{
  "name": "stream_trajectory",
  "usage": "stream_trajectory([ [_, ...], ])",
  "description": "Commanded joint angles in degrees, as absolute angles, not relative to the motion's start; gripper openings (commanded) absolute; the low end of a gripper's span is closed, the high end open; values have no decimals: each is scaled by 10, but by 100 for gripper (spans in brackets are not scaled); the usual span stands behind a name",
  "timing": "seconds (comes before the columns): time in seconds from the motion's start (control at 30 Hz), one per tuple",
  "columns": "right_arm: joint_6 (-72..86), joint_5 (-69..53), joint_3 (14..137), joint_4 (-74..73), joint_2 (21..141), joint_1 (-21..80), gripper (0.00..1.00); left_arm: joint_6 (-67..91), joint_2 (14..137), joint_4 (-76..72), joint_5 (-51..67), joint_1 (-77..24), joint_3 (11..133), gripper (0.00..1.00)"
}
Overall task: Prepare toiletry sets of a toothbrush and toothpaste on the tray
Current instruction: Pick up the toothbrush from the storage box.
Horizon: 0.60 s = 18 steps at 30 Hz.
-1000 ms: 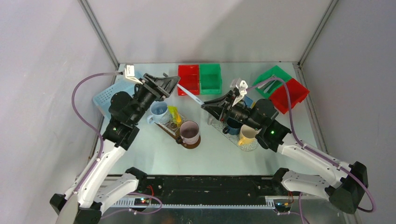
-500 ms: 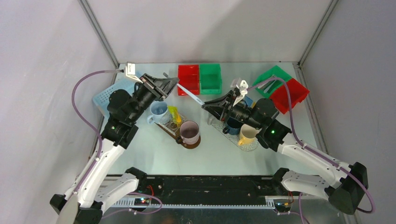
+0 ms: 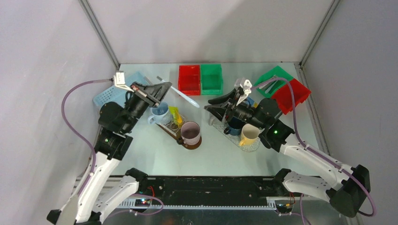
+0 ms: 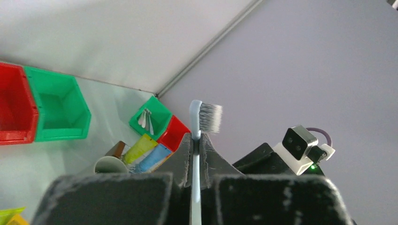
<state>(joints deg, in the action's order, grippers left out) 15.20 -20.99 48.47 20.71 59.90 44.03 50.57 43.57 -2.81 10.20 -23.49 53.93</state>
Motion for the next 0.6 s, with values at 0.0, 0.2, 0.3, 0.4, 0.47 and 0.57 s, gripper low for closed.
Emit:
stream_trajectory([
  [0.0, 164, -214, 486, 205, 564, 416, 42, 468, 386, -24, 16, -232, 517, 0],
  [0.2, 172, -204, 487, 120, 502, 356, 55, 437, 298, 9, -98, -231, 467, 0],
  [0.3, 170, -181, 486, 72, 457, 331, 61, 433, 255, 22, -161, -232, 428, 0],
  [0.4, 168, -156, 475, 30, 416, 303, 66, 431, 197, 22, -206, -232, 383, 0],
  [0.47, 169, -138, 465, 11, 383, 287, 70, 432, 163, 24, -234, -232, 357, 0],
  [0.57, 168, -114, 454, -25, 332, 265, 75, 433, 124, 39, -276, -232, 331, 0],
])
